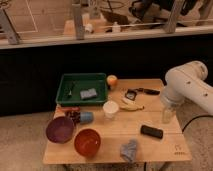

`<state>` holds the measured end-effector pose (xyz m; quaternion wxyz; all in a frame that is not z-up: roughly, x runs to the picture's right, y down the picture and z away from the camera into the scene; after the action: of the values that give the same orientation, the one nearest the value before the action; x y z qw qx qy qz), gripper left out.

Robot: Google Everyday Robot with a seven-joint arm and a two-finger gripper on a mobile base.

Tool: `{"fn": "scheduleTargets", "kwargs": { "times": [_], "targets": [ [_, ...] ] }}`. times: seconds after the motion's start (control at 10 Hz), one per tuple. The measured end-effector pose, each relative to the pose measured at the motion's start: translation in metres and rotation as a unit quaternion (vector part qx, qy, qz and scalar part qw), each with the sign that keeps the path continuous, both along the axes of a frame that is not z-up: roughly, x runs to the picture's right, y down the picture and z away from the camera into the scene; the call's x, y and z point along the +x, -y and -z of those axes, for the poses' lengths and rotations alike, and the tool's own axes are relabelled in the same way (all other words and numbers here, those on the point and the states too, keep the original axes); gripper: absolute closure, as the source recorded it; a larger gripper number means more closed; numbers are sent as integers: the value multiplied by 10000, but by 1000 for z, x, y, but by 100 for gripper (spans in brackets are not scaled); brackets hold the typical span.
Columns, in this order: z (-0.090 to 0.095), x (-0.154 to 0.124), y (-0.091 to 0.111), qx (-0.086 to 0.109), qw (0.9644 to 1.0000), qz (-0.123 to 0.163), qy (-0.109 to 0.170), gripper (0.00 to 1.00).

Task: Place grapes in purple bowl

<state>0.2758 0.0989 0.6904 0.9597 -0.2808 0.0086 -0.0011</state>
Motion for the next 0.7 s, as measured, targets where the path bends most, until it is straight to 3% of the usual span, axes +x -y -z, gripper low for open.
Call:
{"fn": "scheduleTargets", "kwargs": {
  "times": [0.2,0.3,0.5,0.7],
  "targets": [
    [-13,-32,8,-65,9986,390,359,20],
    [-18,-58,7,-141,9960,628,617,20],
    [-23,-110,3,-234,9883,1016,1110,20],
    [-26,-150,0,-252,9808,1299,1435,20]
  ]
}}
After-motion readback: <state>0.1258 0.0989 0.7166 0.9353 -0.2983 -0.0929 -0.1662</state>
